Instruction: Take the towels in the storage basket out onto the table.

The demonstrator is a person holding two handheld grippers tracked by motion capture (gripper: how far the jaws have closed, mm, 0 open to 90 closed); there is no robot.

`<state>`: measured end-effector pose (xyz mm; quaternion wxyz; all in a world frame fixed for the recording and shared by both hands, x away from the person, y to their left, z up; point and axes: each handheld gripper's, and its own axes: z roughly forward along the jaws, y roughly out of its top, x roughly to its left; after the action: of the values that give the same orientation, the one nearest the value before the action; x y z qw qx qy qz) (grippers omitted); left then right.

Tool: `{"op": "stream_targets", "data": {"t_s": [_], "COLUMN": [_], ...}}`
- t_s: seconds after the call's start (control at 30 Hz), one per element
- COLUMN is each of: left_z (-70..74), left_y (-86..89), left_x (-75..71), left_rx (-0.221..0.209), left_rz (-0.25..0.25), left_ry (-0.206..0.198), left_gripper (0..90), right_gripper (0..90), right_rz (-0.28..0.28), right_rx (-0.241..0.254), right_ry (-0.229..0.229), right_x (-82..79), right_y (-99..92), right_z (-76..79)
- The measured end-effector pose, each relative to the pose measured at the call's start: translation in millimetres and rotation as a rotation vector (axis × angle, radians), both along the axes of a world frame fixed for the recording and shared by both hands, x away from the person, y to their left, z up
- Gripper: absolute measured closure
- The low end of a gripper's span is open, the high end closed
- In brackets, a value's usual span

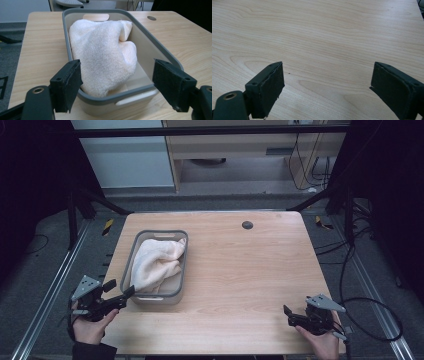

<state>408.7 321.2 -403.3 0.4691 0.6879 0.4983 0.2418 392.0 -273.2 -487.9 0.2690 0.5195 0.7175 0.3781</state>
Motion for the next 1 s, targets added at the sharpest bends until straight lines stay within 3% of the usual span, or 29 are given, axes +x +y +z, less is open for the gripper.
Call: {"op": "stream_targets", "data": {"t_s": [0.63,1.0], "left_z": [27.6,45.0], "left_y": [-9.0,-14.6], "left_x": [28.1,44.4], "left_rx": [0.013,0.070], "left_rz": [-0.026,-0.050], "left_ry": [-0.012,0.024], "left_gripper": [24.1,24.0], "right_gripper": [11.2,11.3], "right_rz": [-0.005,-0.005], "right_rx": [-0.011,-0.007], "right_ry": [0.008,0.013], "right_x": [0.9,1.5], "right_y": [-0.9,-1.0], "right_z": [-1.6,-2.0]}}
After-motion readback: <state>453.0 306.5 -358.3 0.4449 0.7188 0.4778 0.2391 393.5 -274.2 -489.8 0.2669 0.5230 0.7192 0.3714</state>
